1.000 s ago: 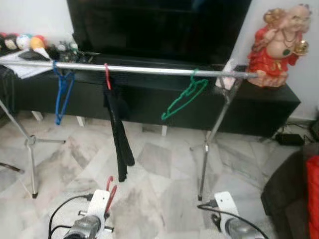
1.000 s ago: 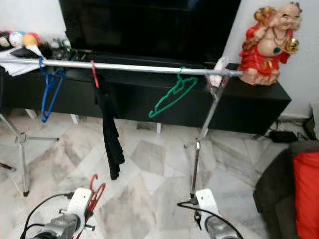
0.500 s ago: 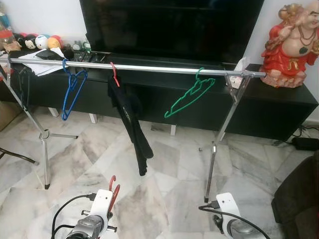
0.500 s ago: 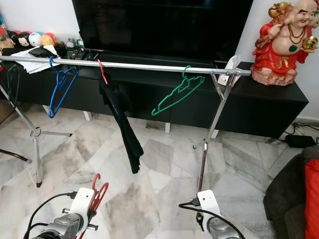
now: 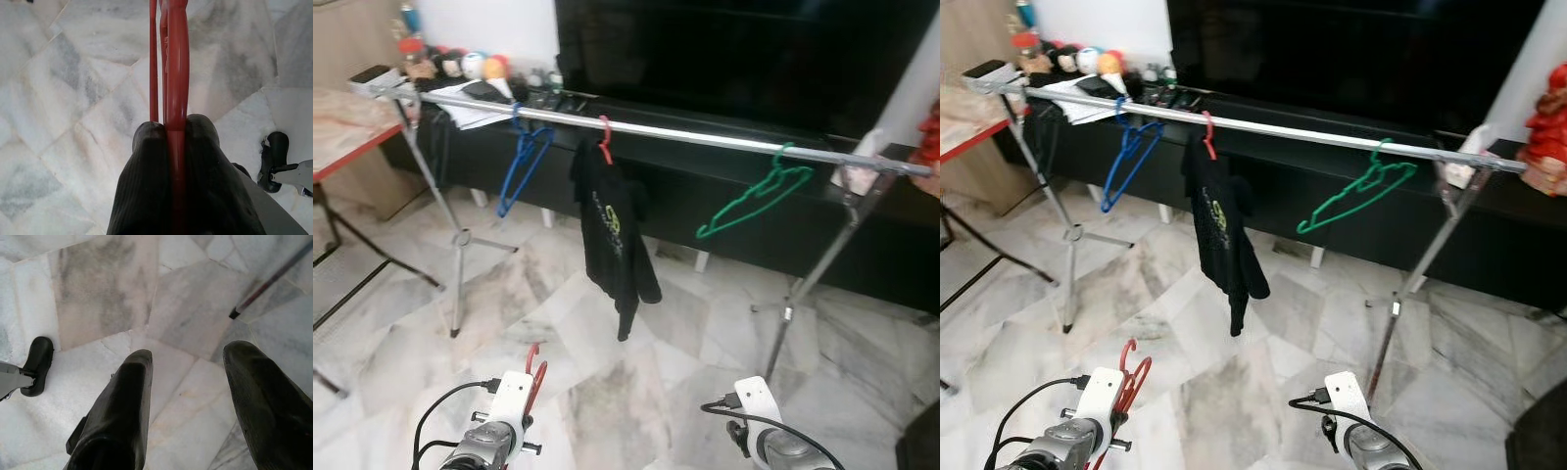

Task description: Hang hanger

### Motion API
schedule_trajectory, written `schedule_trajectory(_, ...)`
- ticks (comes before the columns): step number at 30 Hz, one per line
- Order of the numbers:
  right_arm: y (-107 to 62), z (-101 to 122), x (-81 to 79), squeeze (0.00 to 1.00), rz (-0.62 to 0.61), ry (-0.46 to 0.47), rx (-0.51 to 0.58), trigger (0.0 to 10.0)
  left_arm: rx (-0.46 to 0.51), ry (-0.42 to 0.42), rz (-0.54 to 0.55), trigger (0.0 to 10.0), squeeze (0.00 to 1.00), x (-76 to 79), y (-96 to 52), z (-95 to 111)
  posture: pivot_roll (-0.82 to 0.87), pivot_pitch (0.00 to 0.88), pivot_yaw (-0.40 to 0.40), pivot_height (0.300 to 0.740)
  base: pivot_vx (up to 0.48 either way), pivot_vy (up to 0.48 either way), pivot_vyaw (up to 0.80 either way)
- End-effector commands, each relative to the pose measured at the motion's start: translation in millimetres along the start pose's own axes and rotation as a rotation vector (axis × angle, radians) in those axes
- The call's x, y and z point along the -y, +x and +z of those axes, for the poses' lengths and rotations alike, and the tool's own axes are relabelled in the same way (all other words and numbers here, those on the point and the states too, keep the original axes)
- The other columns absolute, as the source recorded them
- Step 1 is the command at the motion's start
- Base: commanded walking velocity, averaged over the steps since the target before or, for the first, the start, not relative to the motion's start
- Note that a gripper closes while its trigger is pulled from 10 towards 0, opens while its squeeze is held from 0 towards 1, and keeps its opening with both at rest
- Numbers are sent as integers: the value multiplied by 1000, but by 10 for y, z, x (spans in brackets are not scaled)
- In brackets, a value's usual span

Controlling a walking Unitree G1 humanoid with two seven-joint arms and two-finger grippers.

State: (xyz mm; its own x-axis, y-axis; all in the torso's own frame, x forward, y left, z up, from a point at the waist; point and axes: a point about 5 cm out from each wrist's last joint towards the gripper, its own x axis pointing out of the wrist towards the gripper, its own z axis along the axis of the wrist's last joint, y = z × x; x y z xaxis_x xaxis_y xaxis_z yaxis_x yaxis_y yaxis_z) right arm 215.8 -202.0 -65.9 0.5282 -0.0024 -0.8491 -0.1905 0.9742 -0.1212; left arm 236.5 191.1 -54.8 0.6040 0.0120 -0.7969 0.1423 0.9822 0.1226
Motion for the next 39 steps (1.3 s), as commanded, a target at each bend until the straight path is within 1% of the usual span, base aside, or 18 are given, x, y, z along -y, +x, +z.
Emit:
schedule_trajectory(1,-3,0,17,0,0,-8,5,10000,-18,7,-1,10000,0,5,-2,-45,-56,0,-43,740,0,0,800)
schedule_trajectory(9,-4,-2,20,0,-1,-5,5,10000,-17,6,-1,10000,0,8,-2,-45,-56,0,-45,740,0,0,650)
schedule_trajectory(17,-4,-8,25,0,-14,29,11,10000,-17,6,-2,10000,0,11,-2,-43,-55,0,-46,740,0,0,0)
schedule_trajectory(27,-3,-11,24,0,-19,30,5,10000,-17,8,-3,10000,0,8,-2,-42,-55,0,-44,740,0,0,0)
schedule_trajectory(39,-3,-15,20,0,-16,13,-6,10000,-15,14,-7,10000,0,6,-3,-42,-56,0,-42,740,0,0,-754)
